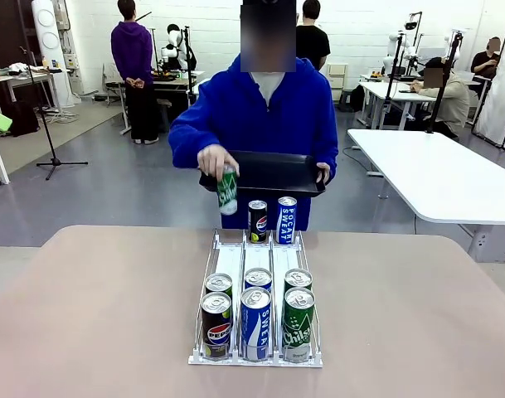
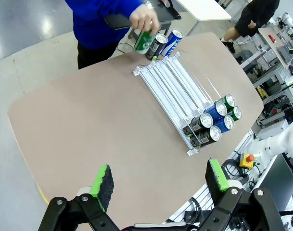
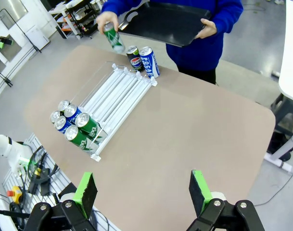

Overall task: Retrieve and hand over the desired beverage to the person.
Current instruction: Pick up a can of the same type that the person held from the Automatic Can Dispenser.

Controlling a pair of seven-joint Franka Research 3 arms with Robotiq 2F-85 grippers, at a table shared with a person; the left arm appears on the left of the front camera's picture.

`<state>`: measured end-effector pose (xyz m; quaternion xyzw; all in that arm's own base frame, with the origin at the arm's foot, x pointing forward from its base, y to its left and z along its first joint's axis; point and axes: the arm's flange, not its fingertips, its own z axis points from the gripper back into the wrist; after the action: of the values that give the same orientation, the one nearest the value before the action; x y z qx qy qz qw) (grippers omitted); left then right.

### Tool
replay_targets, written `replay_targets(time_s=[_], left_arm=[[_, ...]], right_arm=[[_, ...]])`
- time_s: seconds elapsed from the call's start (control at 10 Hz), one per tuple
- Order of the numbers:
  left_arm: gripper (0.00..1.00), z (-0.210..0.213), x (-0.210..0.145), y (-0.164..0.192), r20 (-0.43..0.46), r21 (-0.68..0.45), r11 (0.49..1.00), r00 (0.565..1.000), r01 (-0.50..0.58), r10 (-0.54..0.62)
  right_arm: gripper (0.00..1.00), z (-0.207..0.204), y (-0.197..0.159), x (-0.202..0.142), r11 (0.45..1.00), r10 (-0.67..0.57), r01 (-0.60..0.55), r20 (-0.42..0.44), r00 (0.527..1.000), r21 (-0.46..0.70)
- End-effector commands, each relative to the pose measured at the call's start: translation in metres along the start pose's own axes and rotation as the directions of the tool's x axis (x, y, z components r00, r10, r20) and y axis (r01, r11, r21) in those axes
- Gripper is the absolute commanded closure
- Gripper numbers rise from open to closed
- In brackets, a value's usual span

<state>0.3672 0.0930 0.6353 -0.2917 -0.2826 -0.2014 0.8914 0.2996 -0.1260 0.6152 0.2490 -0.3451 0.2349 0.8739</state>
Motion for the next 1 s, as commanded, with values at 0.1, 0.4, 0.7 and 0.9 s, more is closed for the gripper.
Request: replay_targets(time_s=[0.1,0.4,0.7,0.9], left_arm=[[0.0,0.0008,-0.0007,0.0015,0.008,-0.014,1.0,1.0,0.019,-0.019],[0.0,0.0008,-0.0007,0.0015,0.008,-0.014,1.0,1.0,0.019,-0.019],[0.0,0.0008,-0.0007,0.0015,0.008,-0.014,1.0,1.0,0.019,-0.019],[0.0,0.0008,-0.0007,0.0015,0.008,-0.014,1.0,1.0,0.019,-0.019]], right_arm=[[0.0,-0.0009,-0.0009,0.0011,1.0,0.012,-0.012,0.016,1.0,0.024],[0.0,-0.0009,-0.0009,0.0011,1.0,0.012,-0.012,0.016,1.0,0.024],[0.0,-0.0009,-0.0009,0.0011,1.0,0.012,-0.012,0.016,1.0,0.024],[0.0,-0.0009,-0.0009,0.0011,1.0,0.012,-0.012,0.016,1.0,0.024]])
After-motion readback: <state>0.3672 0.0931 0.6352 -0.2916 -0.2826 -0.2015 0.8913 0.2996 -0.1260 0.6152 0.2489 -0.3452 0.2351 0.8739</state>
